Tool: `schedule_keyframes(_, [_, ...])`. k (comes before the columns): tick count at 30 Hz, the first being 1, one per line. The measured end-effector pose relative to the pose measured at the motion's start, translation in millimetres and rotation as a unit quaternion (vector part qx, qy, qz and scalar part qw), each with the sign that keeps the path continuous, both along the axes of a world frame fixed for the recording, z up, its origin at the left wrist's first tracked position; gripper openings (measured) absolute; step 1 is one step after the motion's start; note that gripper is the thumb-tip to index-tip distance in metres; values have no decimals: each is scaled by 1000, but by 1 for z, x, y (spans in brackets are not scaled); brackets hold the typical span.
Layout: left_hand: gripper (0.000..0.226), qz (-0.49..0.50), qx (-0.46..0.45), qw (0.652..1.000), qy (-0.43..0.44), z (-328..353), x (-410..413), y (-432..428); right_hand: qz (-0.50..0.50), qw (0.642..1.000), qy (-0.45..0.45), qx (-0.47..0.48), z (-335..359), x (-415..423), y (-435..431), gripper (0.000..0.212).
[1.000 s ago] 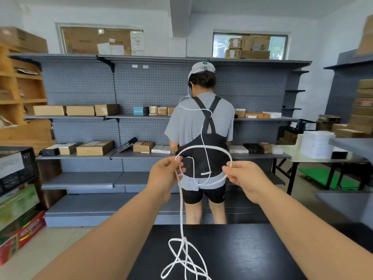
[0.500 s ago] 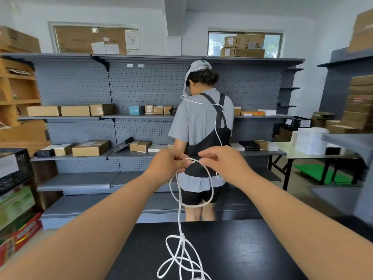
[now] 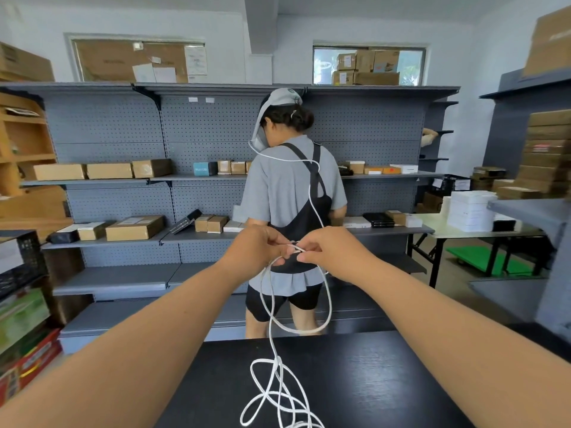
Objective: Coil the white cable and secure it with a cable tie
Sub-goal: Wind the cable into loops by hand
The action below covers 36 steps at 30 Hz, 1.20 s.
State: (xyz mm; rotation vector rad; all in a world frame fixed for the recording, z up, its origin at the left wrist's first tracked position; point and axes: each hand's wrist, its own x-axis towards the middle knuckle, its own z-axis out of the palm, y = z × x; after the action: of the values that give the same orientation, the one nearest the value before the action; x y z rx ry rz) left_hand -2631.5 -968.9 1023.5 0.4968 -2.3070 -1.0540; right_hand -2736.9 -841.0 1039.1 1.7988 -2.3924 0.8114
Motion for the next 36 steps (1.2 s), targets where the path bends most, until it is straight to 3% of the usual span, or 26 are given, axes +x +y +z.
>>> schedule_keyframes(5, [17, 4, 5, 1000, 4, 0, -2, 3, -19, 999, 31, 2, 1, 0, 0, 22])
schedule_keyframes(12, [16, -74, 74, 994, -11, -14, 6, -1, -33, 998, 48, -18, 6, -6, 5, 21])
schedule_keyframes(20, [11, -88, 109, 988, -61, -38, 12, 3, -72, 990, 10, -119, 15, -27, 12, 19])
schedule_keyframes(30, [9, -10, 166, 981, 98, -53, -9, 13, -130, 956, -39, -259, 9, -31, 13, 18])
schedule_keyframes(36, [11, 61, 80, 986, 134, -37, -9, 5, -152, 927, -131, -316, -5, -32, 9, 19])
